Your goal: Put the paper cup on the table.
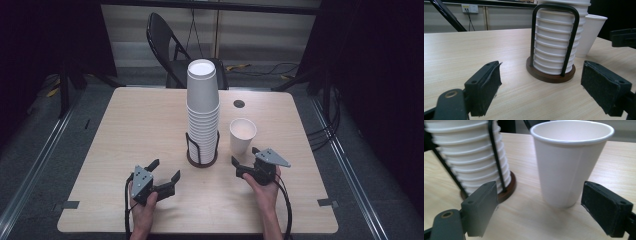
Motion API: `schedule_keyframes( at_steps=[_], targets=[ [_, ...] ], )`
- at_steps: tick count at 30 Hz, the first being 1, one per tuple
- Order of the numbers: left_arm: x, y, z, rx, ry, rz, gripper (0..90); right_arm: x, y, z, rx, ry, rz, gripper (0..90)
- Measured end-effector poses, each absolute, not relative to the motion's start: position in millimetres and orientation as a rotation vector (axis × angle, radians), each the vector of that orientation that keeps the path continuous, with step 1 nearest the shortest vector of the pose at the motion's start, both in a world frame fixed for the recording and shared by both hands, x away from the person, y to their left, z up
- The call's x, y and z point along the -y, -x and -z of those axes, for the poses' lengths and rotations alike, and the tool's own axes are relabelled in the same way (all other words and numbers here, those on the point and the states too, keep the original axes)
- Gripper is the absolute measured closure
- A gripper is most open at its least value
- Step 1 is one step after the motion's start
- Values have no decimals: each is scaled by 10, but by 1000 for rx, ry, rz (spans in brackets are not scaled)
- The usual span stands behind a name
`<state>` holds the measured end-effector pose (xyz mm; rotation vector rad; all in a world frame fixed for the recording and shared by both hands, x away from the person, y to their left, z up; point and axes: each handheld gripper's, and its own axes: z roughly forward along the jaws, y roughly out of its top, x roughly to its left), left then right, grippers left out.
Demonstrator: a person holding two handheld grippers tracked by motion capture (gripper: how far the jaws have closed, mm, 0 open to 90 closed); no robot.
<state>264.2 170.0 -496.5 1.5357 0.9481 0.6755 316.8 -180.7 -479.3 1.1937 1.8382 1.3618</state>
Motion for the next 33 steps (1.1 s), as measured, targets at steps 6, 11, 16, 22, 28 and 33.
schedule_keyframes(
  at_steps=[6,11,16,22,28,33],
  targets=[
    [-1691,-2640,4961,-963,-1549,-690,163,1725,-3008,4738,-1819,-1152,-1386,138],
    [-1694,-2629,4962,-962,-1541,-690,162,1690,-2885,4762,-1792,-1154,-1420,146],
    [-1687,-2620,4960,-963,-1552,-694,162,1677,-2740,4846,-1779,-1165,-1437,145],
    [-1700,-2597,4961,-972,-1541,-693,162,1637,-2595,4919,-1736,-1161,-1444,137],
    [-1703,-2577,4962,-963,-1541,-699,161,1644,-2530,4957,-1704,-1128,-1463,129],
    [-1703,-2565,4965,-958,-1533,-707,161,1671,-2521,4960,-1664,-1128,-1450,129]
  ],
)
